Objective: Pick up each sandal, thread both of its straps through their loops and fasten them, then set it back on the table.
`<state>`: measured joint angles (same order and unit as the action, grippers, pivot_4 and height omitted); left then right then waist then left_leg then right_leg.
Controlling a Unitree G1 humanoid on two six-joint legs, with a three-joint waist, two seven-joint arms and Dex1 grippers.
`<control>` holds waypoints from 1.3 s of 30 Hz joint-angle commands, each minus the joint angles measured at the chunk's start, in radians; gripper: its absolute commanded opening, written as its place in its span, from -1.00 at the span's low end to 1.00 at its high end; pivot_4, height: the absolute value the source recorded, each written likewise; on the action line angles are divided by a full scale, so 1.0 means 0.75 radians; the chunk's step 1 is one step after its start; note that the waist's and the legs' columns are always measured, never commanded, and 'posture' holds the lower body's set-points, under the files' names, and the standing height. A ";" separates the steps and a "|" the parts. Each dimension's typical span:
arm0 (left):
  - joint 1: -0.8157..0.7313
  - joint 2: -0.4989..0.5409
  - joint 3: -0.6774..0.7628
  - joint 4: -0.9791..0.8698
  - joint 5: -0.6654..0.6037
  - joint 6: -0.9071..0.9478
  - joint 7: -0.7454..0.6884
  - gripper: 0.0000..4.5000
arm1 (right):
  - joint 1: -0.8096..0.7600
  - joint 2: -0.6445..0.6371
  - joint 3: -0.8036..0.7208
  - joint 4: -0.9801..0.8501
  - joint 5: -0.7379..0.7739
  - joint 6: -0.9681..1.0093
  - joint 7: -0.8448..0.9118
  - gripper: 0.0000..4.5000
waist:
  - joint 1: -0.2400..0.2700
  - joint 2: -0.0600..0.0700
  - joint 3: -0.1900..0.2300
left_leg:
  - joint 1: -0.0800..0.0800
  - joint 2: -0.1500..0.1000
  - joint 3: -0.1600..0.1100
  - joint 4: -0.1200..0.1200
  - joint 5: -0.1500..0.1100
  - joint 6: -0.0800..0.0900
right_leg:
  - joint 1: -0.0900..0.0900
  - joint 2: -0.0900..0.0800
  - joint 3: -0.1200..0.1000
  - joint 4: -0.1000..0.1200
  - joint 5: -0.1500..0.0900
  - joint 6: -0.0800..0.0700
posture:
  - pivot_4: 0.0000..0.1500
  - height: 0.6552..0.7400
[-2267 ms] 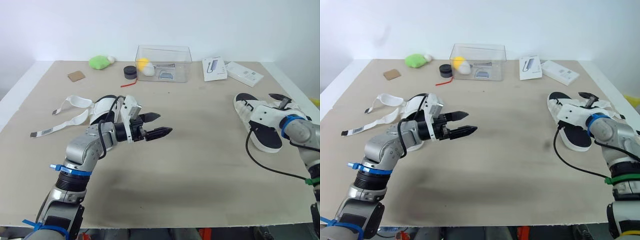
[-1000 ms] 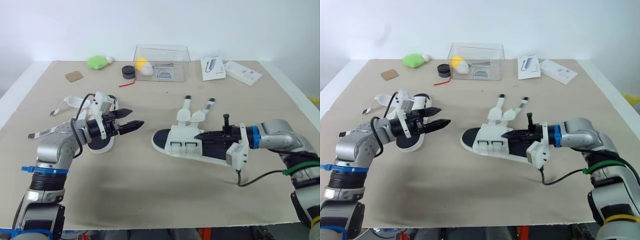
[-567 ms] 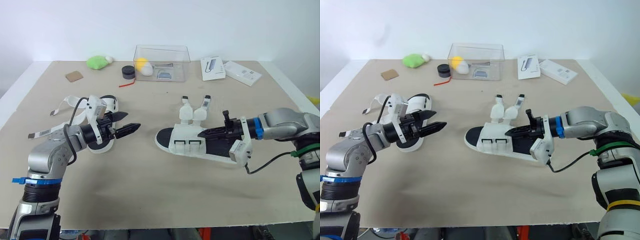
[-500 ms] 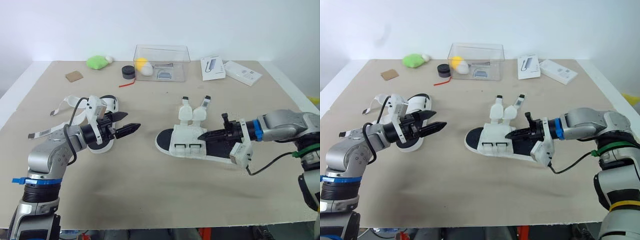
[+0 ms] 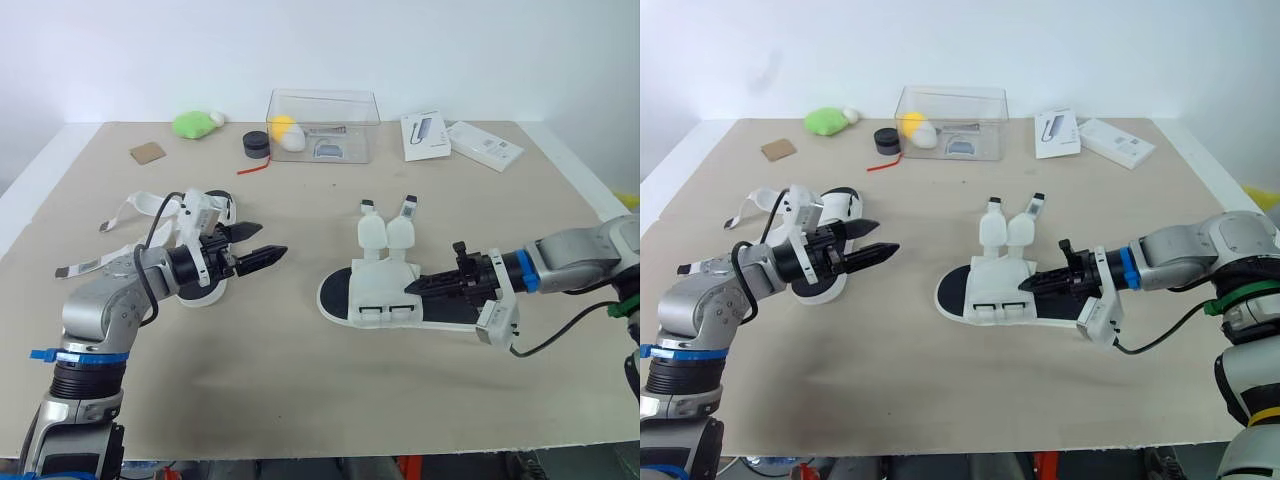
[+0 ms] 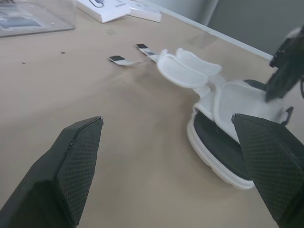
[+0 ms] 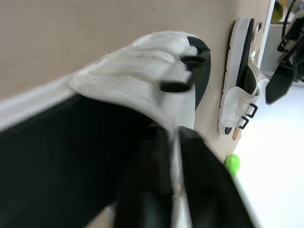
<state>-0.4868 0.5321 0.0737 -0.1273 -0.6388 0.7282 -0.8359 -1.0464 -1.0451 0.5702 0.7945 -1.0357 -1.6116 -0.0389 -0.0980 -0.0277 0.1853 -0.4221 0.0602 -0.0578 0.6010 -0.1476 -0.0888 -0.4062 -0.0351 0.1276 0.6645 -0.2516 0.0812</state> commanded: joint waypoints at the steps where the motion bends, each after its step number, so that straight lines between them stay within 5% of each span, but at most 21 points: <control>1: -0.036 0.002 -0.016 -0.042 -0.013 -0.003 -0.022 1.00 | -0.057 -0.030 -0.028 0.047 -0.049 -0.003 -0.049 0.05 | 0.000 0.000 0.000 | 0.000 0.000 0.000 0.000 0.000 0.000 | 0.000 0.000 0.000 0.000 0.000 0.000 | 1.00 1.00; 6: -0.079 -0.036 -0.112 -0.081 -0.007 -0.015 -0.056 1.00 | -0.099 -0.059 -0.035 0.245 -0.069 0.104 -0.085 0.97 | 0.002 0.000 0.000 | 0.000 -0.002 0.000 0.000 0.000 0.000 | 0.001 -0.002 0.000 0.000 0.000 0.000 | 1.00 1.00; 8: -0.073 -0.059 -0.159 -0.092 0.020 -0.038 -0.057 1.00 | -0.107 -0.026 -0.055 0.433 0.092 0.124 0.010 0.97 | 0.001 0.000 0.000 | 0.000 -0.004 0.000 0.000 0.000 0.000 | 0.001 -0.004 0.000 0.000 0.000 0.000 | 1.00 1.00; 10: -0.062 -0.074 -0.207 -0.089 0.059 -0.064 -0.062 0.63 | -0.116 0.034 -0.118 0.652 0.306 0.146 0.198 1.00 | -0.004 -0.001 0.000 | 0.000 -0.005 0.000 0.000 0.000 0.000 | 0.002 -0.006 0.000 0.000 0.001 0.001 | 1.00 1.00; 15: -0.033 -0.134 -0.314 -0.056 0.154 -0.126 -0.044 -0.30 | -0.215 0.275 -0.932 1.187 1.018 0.865 1.524 1.00 | -0.028 -0.009 0.005 | 0.022 -0.008 0.000 -0.001 -0.001 0.002 | 0.027 -0.008 0.000 -0.002 0.006 0.000 | 1.00 1.00; 18: -0.024 -0.190 -0.384 -0.005 0.234 -0.182 -0.017 -0.96 | -0.513 0.250 -1.129 1.678 1.107 1.394 1.706 1.00 | -0.043 -0.006 0.009 | 0.027 -0.011 -0.001 0.000 0.000 0.004 | 0.033 -0.010 -0.002 -0.003 -0.002 0.005 | 1.00 1.00; 26: 0.002 -0.270 -0.462 0.110 0.367 -0.303 0.007 -0.96 | -0.735 0.278 -1.293 1.733 1.378 2.591 1.459 1.00 | -0.050 -0.007 0.010 | 0.020 -0.011 -0.001 -0.001 0.000 0.004 | 0.025 -0.010 -0.001 -0.003 -0.003 0.003 | 1.00 1.00; 39: 0.007 -0.288 -0.481 0.180 0.459 -0.368 -0.006 -0.96 | -0.657 0.469 -1.489 1.570 1.830 2.893 0.823 1.00 | -0.051 -0.007 0.010 | 0.014 -0.011 -0.002 -0.002 -0.006 0.006 | 0.020 -0.009 -0.001 -0.003 -0.006 0.012 | 1.00 1.00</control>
<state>-0.4833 0.3131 -0.2862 0.0053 -0.3114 0.4567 -0.8391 -1.5333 -0.6775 -0.5274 2.0144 0.3067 0.5519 0.5910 -0.1363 -0.0326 0.1925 -0.4124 0.0517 -0.0593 0.5998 -0.1521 -0.0843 -0.3913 -0.0424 0.1264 0.6625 -0.2562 0.0901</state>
